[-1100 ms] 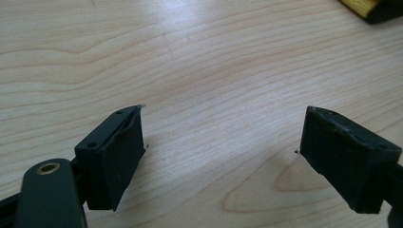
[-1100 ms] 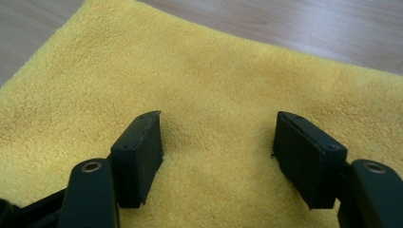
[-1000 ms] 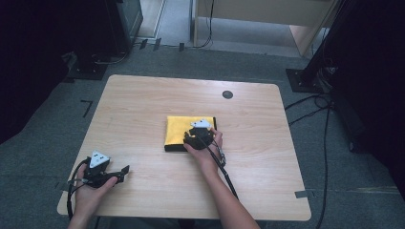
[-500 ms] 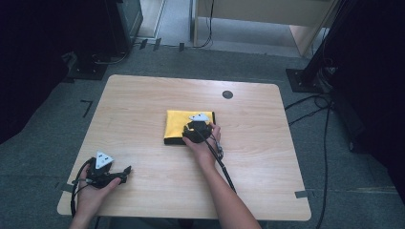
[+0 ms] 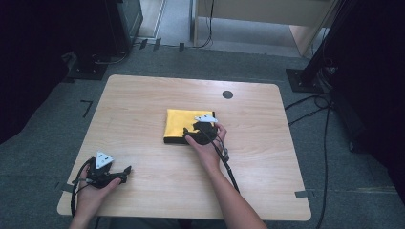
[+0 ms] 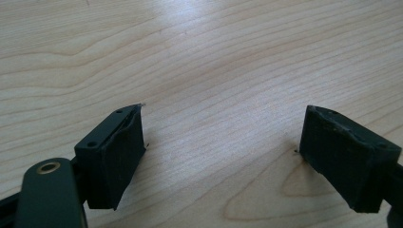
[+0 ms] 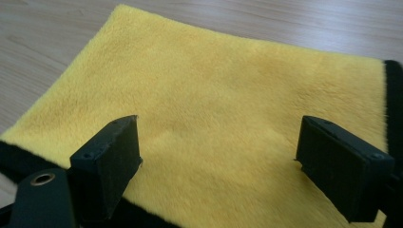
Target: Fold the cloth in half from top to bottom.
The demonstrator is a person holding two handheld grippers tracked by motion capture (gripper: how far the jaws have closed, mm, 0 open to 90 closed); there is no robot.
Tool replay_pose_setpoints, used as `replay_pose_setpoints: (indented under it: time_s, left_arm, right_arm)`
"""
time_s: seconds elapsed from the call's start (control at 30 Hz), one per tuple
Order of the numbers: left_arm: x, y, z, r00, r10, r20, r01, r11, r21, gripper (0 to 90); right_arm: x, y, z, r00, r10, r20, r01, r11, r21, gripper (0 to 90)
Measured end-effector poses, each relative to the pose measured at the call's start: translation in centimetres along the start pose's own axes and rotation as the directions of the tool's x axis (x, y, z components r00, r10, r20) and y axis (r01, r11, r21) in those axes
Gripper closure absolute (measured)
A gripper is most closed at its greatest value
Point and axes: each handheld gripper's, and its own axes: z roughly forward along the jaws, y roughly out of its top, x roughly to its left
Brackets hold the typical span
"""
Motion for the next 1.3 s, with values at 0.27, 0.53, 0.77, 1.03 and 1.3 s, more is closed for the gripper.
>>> replay_pose_setpoints:
  time_s: [0.27, 0.53, 0.77, 1.03, 1.3]
  left_arm:
    - [0.0, 0.0, 0.0, 1.0000, -0.001, -0.002, 0.001, 1.0000, 0.000, 14.5]
    - [-0.1, 0.0, 0.0, 1.0000, -0.003, -0.002, 0.003, 1.0000, 0.000, 14.5]
    - [-0.1, 0.0, 0.0, 1.0000, -0.003, -0.002, 0.003, 1.0000, 0.000, 14.5]
    - [-0.1, 0.0, 0.0, 1.0000, -0.004, -0.004, 0.004, 1.0000, 0.000, 14.6]
    - [-0.1, 0.0, 0.0, 1.0000, -0.003, -0.003, 0.003, 1.0000, 0.001, 14.5]
  right_arm:
    - [-1.0, -0.6, -3.3, 0.9989, -0.046, -0.012, 0.047, 0.998, 0.044, 14.2]
    - [-5.5, -3.2, -8.0, 0.9993, -0.016, 0.035, 0.015, 1.000, 0.026, 14.1]
    - [-8.9, -5.8, -10.7, 0.9976, 0.033, 0.061, -0.035, 0.999, 0.036, 14.1]
    - [-11.5, -8.0, -13.0, 0.9951, 0.048, 0.087, -0.052, 0.997, 0.052, 14.2]
    - [-14.5, -10.2, -15.7, 0.9890, 0.086, 0.121, -0.093, 0.994, 0.058, 14.4]
